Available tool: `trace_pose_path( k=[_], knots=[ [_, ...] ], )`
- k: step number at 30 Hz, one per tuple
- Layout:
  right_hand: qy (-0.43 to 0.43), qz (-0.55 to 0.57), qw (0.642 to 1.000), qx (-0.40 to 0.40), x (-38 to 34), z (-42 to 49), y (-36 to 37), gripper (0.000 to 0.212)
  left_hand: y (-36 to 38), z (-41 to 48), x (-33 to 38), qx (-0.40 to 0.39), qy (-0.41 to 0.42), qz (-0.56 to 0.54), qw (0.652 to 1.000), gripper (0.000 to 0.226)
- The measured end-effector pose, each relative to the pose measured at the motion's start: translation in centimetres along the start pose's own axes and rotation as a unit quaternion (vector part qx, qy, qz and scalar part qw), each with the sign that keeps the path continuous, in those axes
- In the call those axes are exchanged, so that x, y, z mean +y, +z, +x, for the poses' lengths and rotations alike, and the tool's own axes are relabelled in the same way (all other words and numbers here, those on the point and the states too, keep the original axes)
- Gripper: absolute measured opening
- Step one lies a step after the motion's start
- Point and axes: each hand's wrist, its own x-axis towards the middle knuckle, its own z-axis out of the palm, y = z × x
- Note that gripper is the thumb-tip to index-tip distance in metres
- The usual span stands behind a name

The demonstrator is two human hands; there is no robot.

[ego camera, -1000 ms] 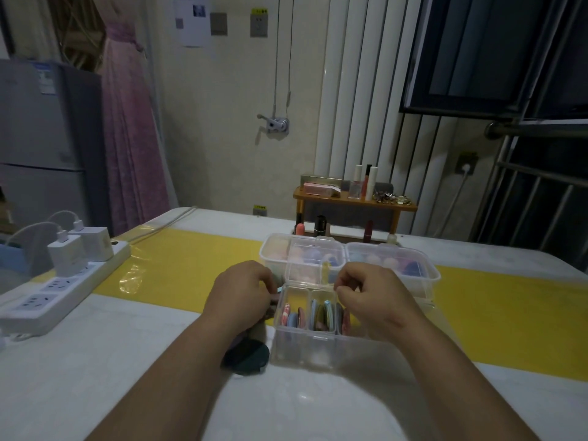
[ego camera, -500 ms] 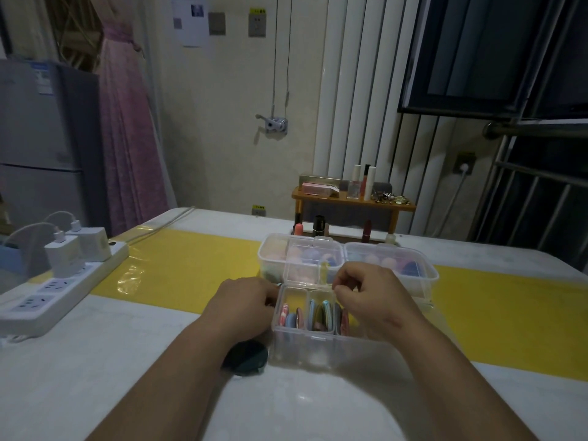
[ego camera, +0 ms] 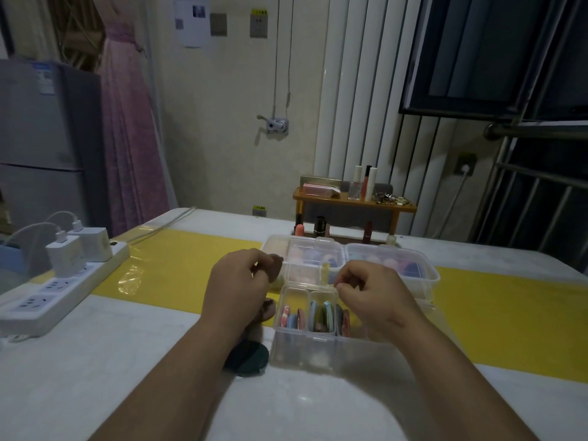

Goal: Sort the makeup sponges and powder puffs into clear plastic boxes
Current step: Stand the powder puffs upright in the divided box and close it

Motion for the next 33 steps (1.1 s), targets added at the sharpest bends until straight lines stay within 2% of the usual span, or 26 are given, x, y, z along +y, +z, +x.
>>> trace_pose_path(
  k=[5, 8, 11, 16, 19, 22, 26, 30, 33],
  knots=[
    [0.003, 0.024, 1.000, 0.008, 0.1, 0.0, -0.1, 0.020, 0.3, -0.1, 0.0, 0.018, 0.008, -0.077, 0.997, 0.024],
    [0.001, 0.037, 0.999, 0.014, 0.1, 0.1, 0.0, 0.017, 0.7, -0.1, 0.1, -0.026, -0.020, -0.170, 0.985, 0.028],
    [0.001, 0.046, 0.999, 0.023, 0.2, 0.2, 0.1, 0.015, 0.9, -0.2, 0.3, -0.063, -0.018, -0.200, 0.978, 0.031],
    [0.000, 0.097, 0.995, -0.006, 0.0, 0.1, 0.1, 0.023, 1.0, -0.6, 1.0, -0.096, 0.011, -0.212, 0.972, 0.037],
    [-0.005, 0.111, 0.994, -0.013, -0.4, -0.1, 0.1, 0.020, 1.1, -0.6, 0.9, -0.103, 0.022, -0.224, 0.969, 0.038],
    [-0.015, 0.112, 0.994, 0.002, -0.6, -0.2, -0.1, 0.015, 1.1, -0.6, 0.8, -0.119, 0.034, -0.217, 0.968, 0.039],
    [-0.022, 0.127, 0.991, 0.033, -0.6, 0.0, -0.5, 0.022, 1.2, -0.5, 0.6, -0.124, 0.062, -0.173, 0.975, 0.043],
    [-0.013, 0.150, 0.986, 0.071, -0.3, 0.1, -1.1, 0.017, 1.4, -0.4, 0.2, -0.101, 0.044, -0.145, 0.983, 0.039],
    [-0.011, 0.142, 0.986, 0.081, -0.1, 0.0, -1.4, 0.012, 1.4, -0.5, 0.3, -0.115, 0.019, -0.148, 0.982, 0.029]
  ],
)
